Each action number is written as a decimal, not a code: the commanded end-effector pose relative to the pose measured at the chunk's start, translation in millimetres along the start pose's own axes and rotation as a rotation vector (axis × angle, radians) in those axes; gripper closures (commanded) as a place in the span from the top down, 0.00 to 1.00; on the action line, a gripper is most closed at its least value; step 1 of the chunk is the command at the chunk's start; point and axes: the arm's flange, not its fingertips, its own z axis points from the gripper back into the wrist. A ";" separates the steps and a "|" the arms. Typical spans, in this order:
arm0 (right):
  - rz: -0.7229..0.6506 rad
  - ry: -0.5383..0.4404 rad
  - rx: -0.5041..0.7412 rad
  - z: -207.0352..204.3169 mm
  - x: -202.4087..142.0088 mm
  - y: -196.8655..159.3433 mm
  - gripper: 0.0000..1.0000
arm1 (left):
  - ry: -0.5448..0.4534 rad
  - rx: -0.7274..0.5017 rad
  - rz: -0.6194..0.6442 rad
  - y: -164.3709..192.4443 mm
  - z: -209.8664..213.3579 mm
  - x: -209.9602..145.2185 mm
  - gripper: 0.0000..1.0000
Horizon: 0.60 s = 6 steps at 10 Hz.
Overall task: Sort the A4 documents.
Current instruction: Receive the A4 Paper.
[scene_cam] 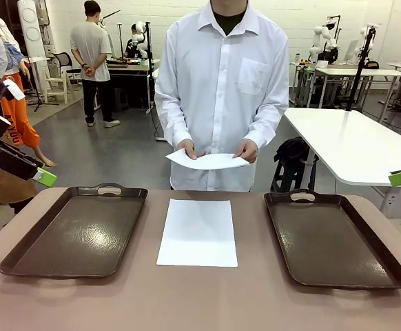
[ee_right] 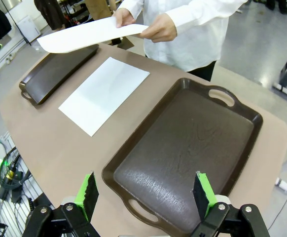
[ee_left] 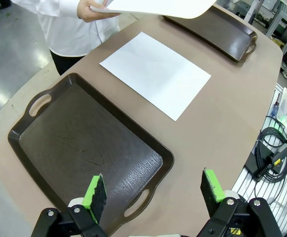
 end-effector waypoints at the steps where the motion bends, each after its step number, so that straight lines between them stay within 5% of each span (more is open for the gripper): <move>1: -0.005 -0.004 0.011 -1.9 0.0 -0.3 1.00 | -0.009 -0.004 -0.007 1.7 -1.3 -0.8 1.00; 6: -0.005 -0.004 0.011 -1.9 0.0 -0.3 1.00 | -0.009 -0.004 -0.007 1.7 -1.3 -0.8 1.00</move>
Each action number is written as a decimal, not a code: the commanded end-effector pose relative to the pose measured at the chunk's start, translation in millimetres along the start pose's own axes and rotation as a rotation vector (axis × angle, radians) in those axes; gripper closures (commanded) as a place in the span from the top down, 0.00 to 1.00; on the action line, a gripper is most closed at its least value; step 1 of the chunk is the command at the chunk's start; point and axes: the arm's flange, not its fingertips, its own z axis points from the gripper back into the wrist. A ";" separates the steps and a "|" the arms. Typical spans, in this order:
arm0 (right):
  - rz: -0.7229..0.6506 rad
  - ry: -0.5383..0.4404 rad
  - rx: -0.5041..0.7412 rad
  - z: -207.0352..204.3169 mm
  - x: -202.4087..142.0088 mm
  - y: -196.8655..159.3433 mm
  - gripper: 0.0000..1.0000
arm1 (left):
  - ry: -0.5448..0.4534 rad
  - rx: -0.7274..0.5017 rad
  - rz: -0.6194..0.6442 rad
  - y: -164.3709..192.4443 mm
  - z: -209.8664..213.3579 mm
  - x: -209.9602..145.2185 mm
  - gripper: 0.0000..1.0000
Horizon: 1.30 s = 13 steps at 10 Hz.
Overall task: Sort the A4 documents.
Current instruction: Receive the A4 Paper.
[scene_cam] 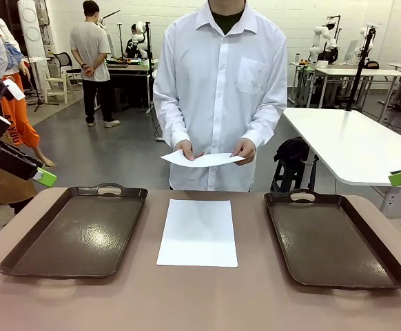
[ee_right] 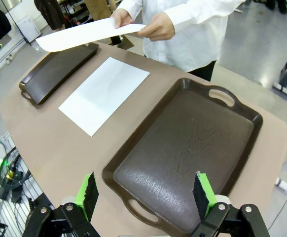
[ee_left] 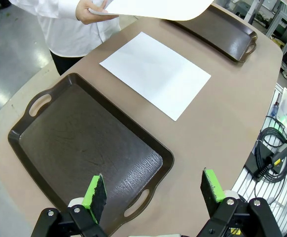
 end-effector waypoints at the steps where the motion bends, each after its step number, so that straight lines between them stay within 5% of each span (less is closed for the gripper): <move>1: -0.005 -0.004 0.011 -1.9 0.0 -0.3 1.00 | -0.009 -0.004 -0.007 1.7 -1.3 -0.8 1.00; 13: -0.005 -0.004 0.011 -1.9 0.0 -0.3 1.00 | -0.009 -0.004 -0.007 1.7 -1.3 -0.8 1.00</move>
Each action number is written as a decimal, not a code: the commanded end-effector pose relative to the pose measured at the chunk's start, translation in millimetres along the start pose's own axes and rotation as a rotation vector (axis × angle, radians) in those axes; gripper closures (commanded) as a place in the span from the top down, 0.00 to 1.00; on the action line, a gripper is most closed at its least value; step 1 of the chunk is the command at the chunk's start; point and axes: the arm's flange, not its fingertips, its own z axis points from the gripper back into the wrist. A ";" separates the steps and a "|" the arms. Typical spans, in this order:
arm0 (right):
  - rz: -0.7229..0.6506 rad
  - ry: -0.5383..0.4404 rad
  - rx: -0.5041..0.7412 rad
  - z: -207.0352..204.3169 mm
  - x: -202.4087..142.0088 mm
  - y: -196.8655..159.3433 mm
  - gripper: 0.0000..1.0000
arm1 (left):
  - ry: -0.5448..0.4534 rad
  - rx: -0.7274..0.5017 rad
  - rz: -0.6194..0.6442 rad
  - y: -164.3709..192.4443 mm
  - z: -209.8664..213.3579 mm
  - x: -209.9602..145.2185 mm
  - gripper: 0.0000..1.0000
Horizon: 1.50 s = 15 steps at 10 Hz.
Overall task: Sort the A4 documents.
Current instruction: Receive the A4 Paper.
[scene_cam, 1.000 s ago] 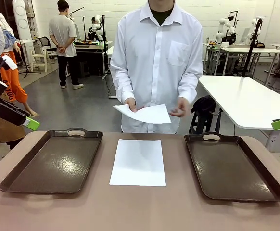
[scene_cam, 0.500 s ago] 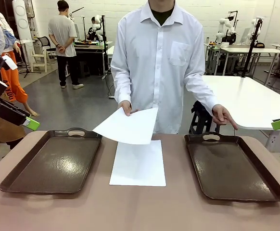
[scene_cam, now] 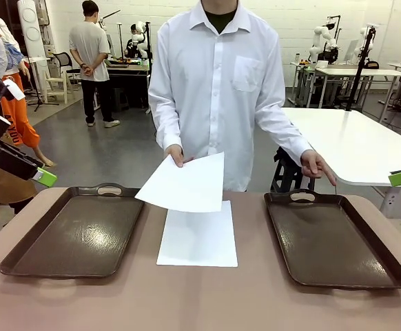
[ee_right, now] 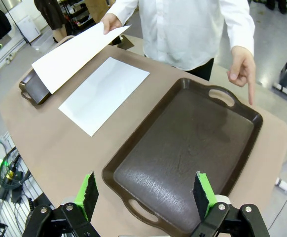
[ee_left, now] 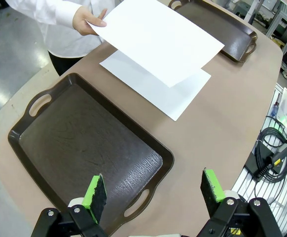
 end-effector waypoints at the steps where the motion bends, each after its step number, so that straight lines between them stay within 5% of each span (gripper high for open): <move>1: -0.005 -0.004 0.011 -1.9 0.0 -0.3 1.00 | -0.009 -0.004 -0.007 1.7 -1.4 -0.8 1.00; 5: 0.000 0.000 0.000 0.0 0.0 0.0 1.00 | -0.009 -0.004 -0.007 1.7 -1.4 -0.8 1.00; 11: -0.221 0.100 0.323 -123.3 41.8 -6.9 1.00 | -0.009 -0.004 -0.007 1.7 -1.4 -0.8 1.00; 15: -0.399 0.167 0.413 -210.1 58.0 -0.4 1.00 | -0.009 -0.004 -0.007 1.7 -1.4 -0.8 1.00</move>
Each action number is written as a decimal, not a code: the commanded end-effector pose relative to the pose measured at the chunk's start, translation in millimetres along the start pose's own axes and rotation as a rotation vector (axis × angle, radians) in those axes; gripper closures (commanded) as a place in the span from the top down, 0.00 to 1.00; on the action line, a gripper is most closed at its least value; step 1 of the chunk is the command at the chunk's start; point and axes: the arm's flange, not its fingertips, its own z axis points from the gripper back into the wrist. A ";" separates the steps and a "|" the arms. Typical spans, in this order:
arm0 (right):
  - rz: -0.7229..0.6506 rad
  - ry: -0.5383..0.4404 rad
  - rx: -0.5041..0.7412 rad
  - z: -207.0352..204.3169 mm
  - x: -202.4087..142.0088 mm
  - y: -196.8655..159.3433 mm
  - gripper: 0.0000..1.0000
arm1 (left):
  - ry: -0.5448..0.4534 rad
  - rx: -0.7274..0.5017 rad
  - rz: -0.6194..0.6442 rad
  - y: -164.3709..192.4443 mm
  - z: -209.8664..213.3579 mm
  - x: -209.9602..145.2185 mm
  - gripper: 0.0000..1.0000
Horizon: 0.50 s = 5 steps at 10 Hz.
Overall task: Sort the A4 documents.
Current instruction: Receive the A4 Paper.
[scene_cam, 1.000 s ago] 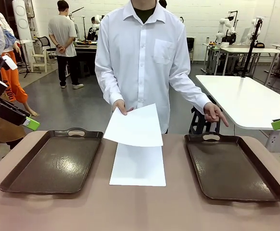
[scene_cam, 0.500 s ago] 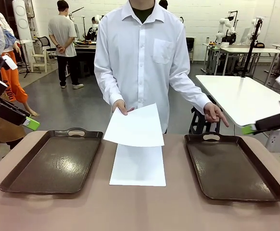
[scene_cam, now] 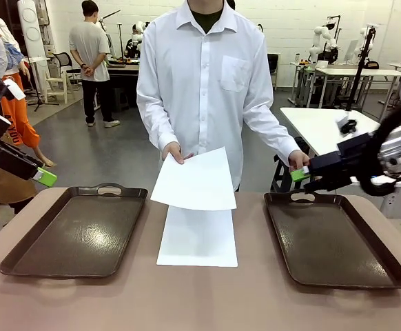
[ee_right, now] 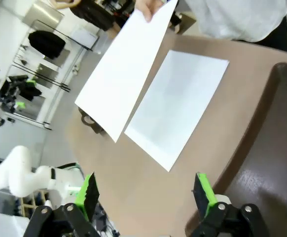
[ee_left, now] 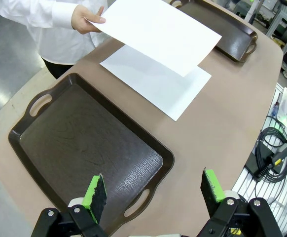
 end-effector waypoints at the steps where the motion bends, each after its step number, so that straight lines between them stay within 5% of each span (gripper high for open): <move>1: -0.063 0.041 0.016 -28.1 22.7 -24.1 1.00 | -0.011 -0.007 -0.006 2.2 -1.5 -1.5 1.00; 5: -0.158 0.087 0.125 -81.8 42.2 -48.2 1.00 | -0.011 -0.007 -0.006 2.2 -1.5 -1.5 1.00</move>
